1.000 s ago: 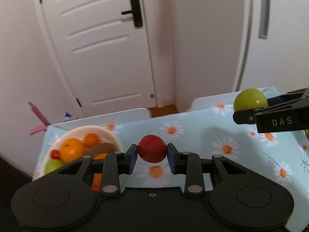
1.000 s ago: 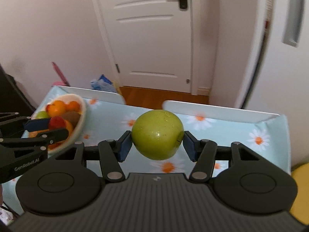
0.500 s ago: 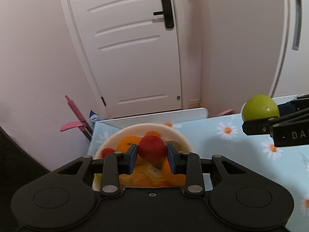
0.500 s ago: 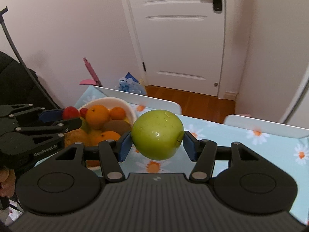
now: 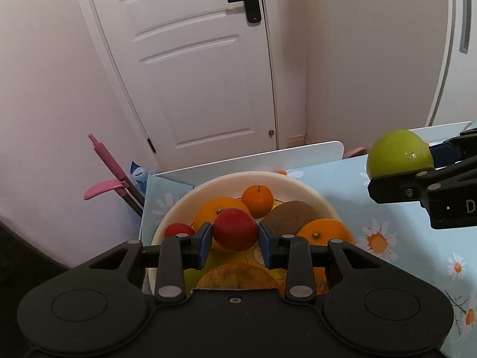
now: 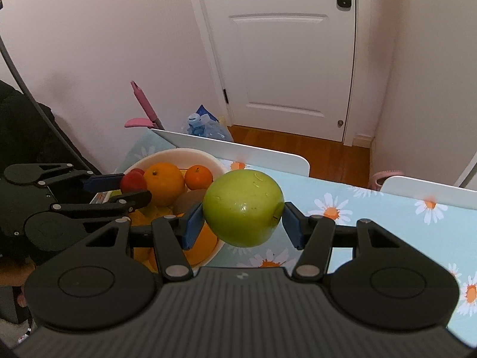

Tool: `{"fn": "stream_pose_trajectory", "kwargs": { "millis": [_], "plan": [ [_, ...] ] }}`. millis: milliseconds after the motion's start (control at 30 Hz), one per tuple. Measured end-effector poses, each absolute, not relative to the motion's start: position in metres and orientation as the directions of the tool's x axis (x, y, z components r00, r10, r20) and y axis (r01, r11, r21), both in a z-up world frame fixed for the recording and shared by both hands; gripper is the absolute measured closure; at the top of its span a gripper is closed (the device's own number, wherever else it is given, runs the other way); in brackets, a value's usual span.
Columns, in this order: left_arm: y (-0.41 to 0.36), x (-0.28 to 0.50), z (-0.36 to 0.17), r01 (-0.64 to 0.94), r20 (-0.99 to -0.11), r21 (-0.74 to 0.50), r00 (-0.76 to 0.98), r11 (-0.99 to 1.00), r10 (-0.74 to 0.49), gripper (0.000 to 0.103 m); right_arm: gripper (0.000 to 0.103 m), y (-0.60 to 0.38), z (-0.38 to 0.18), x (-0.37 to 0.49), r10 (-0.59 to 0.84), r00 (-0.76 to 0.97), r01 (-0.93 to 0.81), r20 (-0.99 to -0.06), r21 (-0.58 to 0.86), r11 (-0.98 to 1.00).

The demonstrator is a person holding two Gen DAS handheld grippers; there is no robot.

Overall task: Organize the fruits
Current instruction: 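Carry the red tomato over the bowl with the left tool while the right tool carries the green apple, then lower the green apple into the bowl and open the right tool while the left tool releases the tomato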

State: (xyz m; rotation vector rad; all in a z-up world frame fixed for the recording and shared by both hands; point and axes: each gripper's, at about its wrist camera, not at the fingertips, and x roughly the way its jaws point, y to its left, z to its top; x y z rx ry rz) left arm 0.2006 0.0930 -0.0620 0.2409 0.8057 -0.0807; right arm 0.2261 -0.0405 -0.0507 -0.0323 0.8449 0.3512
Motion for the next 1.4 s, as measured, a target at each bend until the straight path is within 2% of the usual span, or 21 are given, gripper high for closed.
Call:
{"fn": "stream_pose_trajectory", "kwargs": {
  "millis": [67, 133, 167, 333, 467, 700, 833, 1167, 1233, 1300, 1400],
  "plan": [
    [0.095, 0.200, -0.062, 0.175, -0.717, 0.178, 0.697, 0.968, 0.006, 0.039, 0.031, -0.040, -0.051, 0.227, 0.287, 0.610, -0.313, -0.739, 0.108, 0.944],
    [0.096, 0.200, -0.059, 0.178, -0.703, 0.192, 0.712, 0.965, 0.008, 0.023, 0.031, -0.037, -0.052, 0.227, 0.284, 0.611, -0.312, -0.739, 0.105, 0.944],
    [0.096, 0.197, -0.058, 0.178, -0.695, 0.201, 0.719, 0.963, 0.012, 0.020, 0.031, -0.036, -0.051, 0.228, 0.284, 0.612, -0.313, -0.739, 0.104, 0.944],
    [0.109, 0.190, -0.051, 0.148, -0.697, 0.172, 0.716, 0.974, 0.014, 0.018, 0.031, -0.029, -0.048, 0.230, 0.289, 0.609, -0.332, -0.738, 0.094, 0.939],
    [0.122, 0.179, -0.043, 0.105, -0.685, 0.135, 0.728, 0.985, 0.016, 0.009, 0.031, -0.017, -0.046, 0.235, 0.302, 0.601, -0.361, -0.740, 0.086, 0.929],
    [0.134, 0.168, -0.036, 0.058, -0.678, 0.127, 0.734, 0.990, 0.044, 0.008, 0.031, 0.012, -0.048, 0.244, 0.345, 0.575, -0.428, -0.742, 0.087, 0.900],
    [0.139, 0.163, -0.037, 0.048, -0.674, 0.125, 0.737, 0.991, 0.050, 0.004, 0.031, 0.028, -0.055, 0.250, 0.369, 0.550, -0.456, -0.749, 0.101, 0.884],
    [0.147, 0.157, -0.047, 0.048, -0.676, 0.142, 0.735, 0.989, 0.061, 0.003, 0.030, 0.052, -0.081, 0.259, 0.412, 0.503, -0.471, -0.760, 0.159, 0.868],
    [0.148, 0.156, -0.048, 0.047, -0.676, 0.137, 0.734, 0.989, 0.059, 0.003, 0.026, 0.053, -0.083, 0.259, 0.414, 0.502, -0.468, -0.759, 0.164, 0.868],
    [0.149, 0.155, -0.049, 0.046, -0.679, 0.133, 0.732, 0.990, 0.057, 0.003, 0.002, 0.051, -0.082, 0.257, 0.420, 0.524, -0.465, -0.741, 0.165, 0.870],
    [0.150, 0.152, -0.051, 0.048, -0.681, 0.127, 0.730, 0.991, 0.052, 0.003, 0.000, 0.046, -0.078, 0.252, 0.415, 0.565, -0.442, -0.713, 0.163, 0.882]
  ]
}}
